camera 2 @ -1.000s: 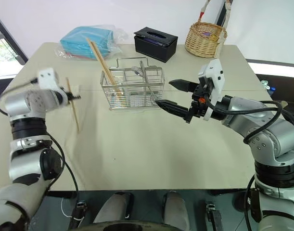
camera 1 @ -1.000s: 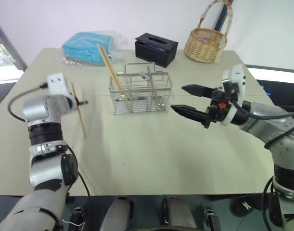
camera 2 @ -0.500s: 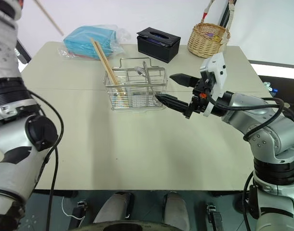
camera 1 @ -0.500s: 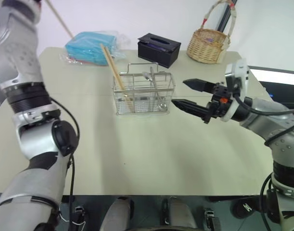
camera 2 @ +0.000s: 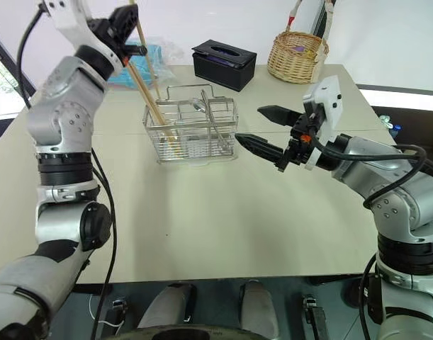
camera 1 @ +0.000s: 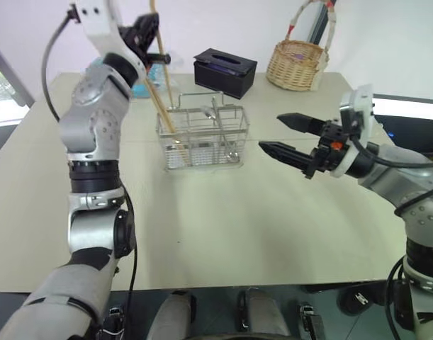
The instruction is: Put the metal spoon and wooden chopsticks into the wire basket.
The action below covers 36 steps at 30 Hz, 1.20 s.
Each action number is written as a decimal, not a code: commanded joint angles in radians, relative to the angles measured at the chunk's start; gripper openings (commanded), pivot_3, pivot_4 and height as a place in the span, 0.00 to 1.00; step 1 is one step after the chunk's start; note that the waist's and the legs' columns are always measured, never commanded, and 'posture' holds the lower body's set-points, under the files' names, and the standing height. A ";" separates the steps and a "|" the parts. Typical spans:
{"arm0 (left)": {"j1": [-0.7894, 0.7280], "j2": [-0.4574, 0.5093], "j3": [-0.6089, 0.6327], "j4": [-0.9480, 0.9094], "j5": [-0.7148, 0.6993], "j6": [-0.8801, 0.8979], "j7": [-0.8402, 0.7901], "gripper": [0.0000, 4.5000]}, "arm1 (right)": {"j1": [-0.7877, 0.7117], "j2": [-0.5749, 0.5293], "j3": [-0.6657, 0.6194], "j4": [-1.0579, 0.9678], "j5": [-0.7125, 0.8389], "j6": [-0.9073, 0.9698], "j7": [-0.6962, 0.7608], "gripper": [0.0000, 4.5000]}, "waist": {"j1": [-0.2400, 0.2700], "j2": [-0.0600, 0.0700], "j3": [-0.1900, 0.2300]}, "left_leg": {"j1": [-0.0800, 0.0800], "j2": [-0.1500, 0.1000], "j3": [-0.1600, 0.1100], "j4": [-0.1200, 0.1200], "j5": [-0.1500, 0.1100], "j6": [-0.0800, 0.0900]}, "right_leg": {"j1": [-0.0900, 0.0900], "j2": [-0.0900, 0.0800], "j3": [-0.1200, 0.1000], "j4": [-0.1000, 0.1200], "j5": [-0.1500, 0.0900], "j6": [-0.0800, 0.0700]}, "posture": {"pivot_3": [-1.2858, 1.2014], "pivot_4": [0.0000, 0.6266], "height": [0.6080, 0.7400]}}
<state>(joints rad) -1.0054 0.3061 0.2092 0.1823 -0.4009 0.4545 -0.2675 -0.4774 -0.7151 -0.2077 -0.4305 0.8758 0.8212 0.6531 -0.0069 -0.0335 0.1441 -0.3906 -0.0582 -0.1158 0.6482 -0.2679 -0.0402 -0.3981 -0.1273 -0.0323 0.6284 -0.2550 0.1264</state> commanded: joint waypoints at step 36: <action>0.007 0.321 0.083 -0.169 -0.076 0.143 -0.181 1.00 | -0.099 0.024 0.045 0.070 -0.070 -0.082 0.078 1.00 | 0.008 0.001 0.001 | 0.000 0.001 0.000 -0.001 0.000 0.000 | -0.001 0.003 0.000 0.000 0.000 0.000 | 0.52 0.24 0.40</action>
<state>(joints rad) -0.9644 0.5757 0.2527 0.0461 -0.4571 0.5861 -0.3883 -0.5555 -0.6862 -0.1465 -0.3573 0.8062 0.7591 0.7181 0.0008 -0.0321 0.1453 -0.3907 -0.0575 -0.1159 0.6465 -0.2680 -0.0401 -0.3999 -0.1236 -0.0322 0.6281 -0.2552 0.1259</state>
